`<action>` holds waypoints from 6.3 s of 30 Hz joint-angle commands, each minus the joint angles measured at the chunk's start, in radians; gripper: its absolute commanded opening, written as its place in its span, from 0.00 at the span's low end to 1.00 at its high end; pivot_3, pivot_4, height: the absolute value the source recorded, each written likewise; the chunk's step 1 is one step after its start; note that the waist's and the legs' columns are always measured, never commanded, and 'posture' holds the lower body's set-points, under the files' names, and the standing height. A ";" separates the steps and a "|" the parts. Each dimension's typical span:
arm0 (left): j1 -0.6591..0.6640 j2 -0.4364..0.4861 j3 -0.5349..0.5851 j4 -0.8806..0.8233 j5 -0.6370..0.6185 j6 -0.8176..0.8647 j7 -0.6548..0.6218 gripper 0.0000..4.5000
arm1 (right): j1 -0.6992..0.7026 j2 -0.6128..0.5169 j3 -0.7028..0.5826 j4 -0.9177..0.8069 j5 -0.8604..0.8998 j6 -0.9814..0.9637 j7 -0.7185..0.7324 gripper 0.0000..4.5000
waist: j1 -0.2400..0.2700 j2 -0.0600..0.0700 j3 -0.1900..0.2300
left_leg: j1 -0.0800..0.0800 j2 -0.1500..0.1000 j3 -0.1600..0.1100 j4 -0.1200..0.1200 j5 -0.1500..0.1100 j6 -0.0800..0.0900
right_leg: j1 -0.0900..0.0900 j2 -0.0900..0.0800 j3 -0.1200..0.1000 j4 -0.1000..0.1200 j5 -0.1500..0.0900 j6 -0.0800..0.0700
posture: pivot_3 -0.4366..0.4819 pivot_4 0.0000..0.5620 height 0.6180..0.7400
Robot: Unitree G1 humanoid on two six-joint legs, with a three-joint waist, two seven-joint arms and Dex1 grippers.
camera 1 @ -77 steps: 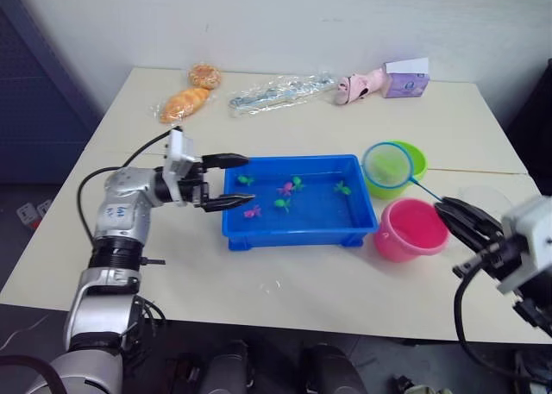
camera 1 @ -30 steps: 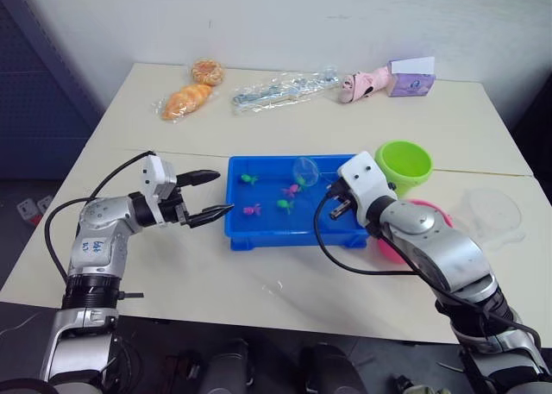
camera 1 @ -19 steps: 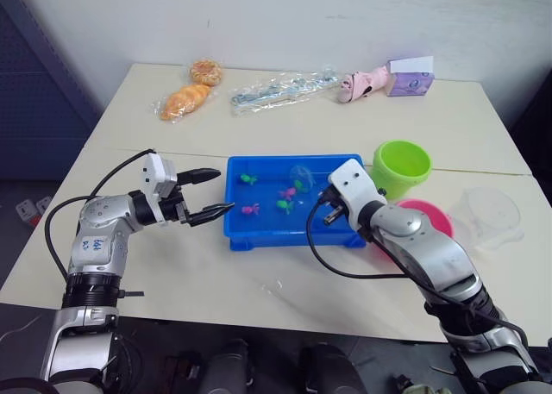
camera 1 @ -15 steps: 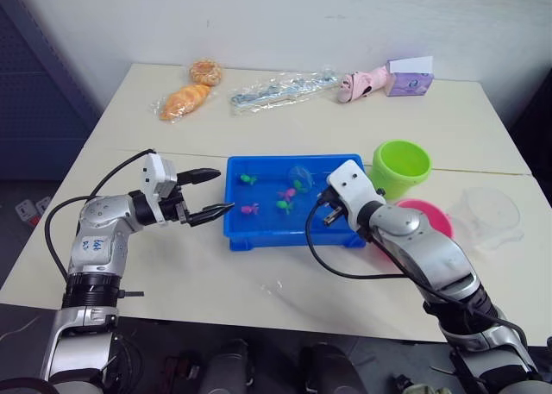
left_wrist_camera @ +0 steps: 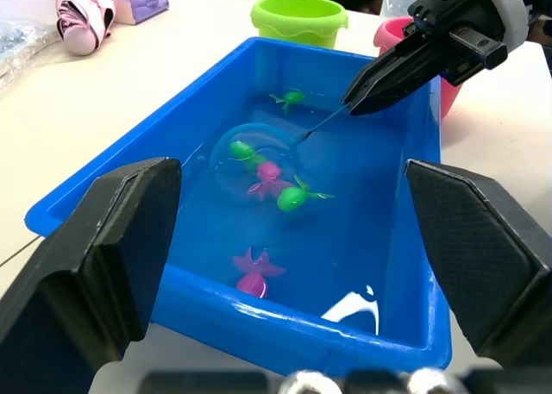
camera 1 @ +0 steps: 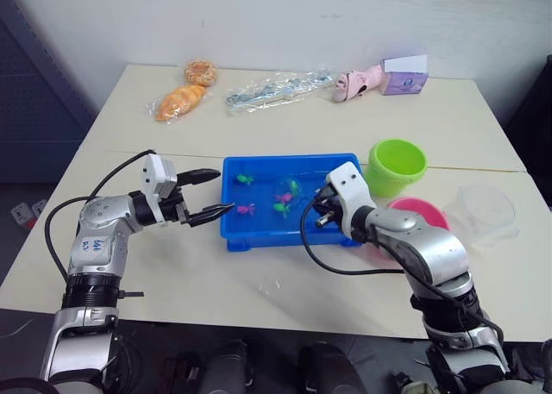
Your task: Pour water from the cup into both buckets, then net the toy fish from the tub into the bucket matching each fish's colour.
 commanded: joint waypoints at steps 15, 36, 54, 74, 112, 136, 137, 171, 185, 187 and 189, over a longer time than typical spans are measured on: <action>0.005 0.007 0.001 -0.035 -0.009 -0.008 -0.001 0.99 | -0.048 0.175 -0.252 -0.059 0.109 0.209 -0.057 0.00 | 0.000 0.000 0.000 | 0.000 0.000 0.000 -0.003 0.000 0.000 | -0.002 0.000 0.001 0.000 0.000 0.000 | 0.48 0.27 1.00; -0.002 0.003 -0.017 -0.062 -0.021 0.004 -0.025 0.99 | -0.104 0.276 -0.594 -0.143 0.289 0.429 -0.066 0.00 | -0.001 0.000 0.000 | -0.001 0.000 0.008 -0.014 0.004 -0.004 | -0.012 0.000 0.005 0.003 0.000 -0.001 | 0.48 0.27 1.00; -0.161 -0.026 -0.138 -0.121 -0.114 0.123 -0.257 0.99 | 0.547 -0.301 -0.833 -0.400 1.712 -0.215 -0.713 0.00 | 0.005 0.000 0.000 | -0.003 0.000 0.007 -0.015 0.004 0.000 | -0.007 -0.001 0.003 -0.007 0.000 -0.001 | 0.48 0.27 1.00; -0.274 -0.160 -0.199 0.025 -0.070 0.056 -0.321 0.99 | 1.441 -0.422 -1.084 -0.553 1.630 -0.688 -0.580 0.00 | 0.009 -0.003 0.002 | 0.004 0.001 0.007 -0.015 0.005 0.002 | 0.003 0.002 0.006 -0.020 0.004 0.005 | 0.48 0.27 1.00; -0.199 -0.153 -0.188 -0.069 -0.073 0.069 -0.247 0.99 | 1.334 -0.371 -0.615 -0.334 -0.608 -1.214 -0.165 0.00 | 0.045 -0.002 0.001 | 0.005 0.000 0.008 -0.013 0.006 -0.001 | 0.003 0.003 0.005 -0.017 0.003 0.005 | 0.48 0.27 1.00; -0.098 -0.058 -0.060 -0.041 -0.073 0.051 -0.123 0.99 | 0.893 -0.511 -0.614 -0.457 1.132 -0.571 -0.252 0.00 | 0.025 -0.002 0.000 | 0.008 0.002 0.004 -0.011 0.007 -0.002 | 0.004 0.002 0.004 -0.010 0.003 0.003 | 0.48 0.27 1.00; -0.085 -0.052 -0.048 -0.044 -0.071 0.046 -0.110 0.99 | 0.839 -0.529 -0.583 -0.419 1.201 -0.551 -0.279 0.00 | 0.025 -0.002 0.000 | 0.007 0.002 0.004 -0.010 0.007 -0.002 | 0.004 0.002 0.004 -0.011 0.003 0.003 | 0.48 0.27 1.00; 0.177 0.091 0.069 -0.204 -0.061 0.019 0.054 0.99 | -0.094 -0.176 -0.013 0.222 0.867 -0.085 -0.418 0.00 | 0.018 -0.003 0.000 | 0.002 0.001 0.004 -0.009 0.005 0.002 | 0.001 0.000 0.002 -0.010 0.004 0.002 | 0.48 0.27 1.00; 0.184 0.096 0.066 -0.197 -0.052 0.011 0.046 0.99 | -0.154 0.038 -0.010 0.293 0.637 -0.019 -0.327 0.00 | -0.003 -0.003 0.000 | 0.002 0.001 0.006 -0.013 0.006 0.000 | -0.003 0.000 0.002 -0.006 0.004 0.002 | 0.48 0.27 1.00; 0.188 0.097 0.068 -0.197 -0.052 0.010 0.047 0.99 | -0.159 0.067 -0.020 0.297 0.624 -0.011 -0.314 0.00 | -0.003 -0.003 0.000 | 0.002 0.001 0.006 -0.014 0.006 0.000 | -0.003 0.000 0.003 -0.006 0.004 0.002 | 0.48 0.27 1.00; 0.191 0.098 0.069 -0.198 -0.052 0.011 0.048 0.99 | -0.165 0.092 -0.033 0.298 0.617 0.000 -0.302 0.00 | -0.003 -0.003 0.000 | 0.002 0.001 0.006 -0.014 0.006 0.000 | -0.003 0.000 0.003 -0.006 0.004 0.002 | 0.48 0.27 1.00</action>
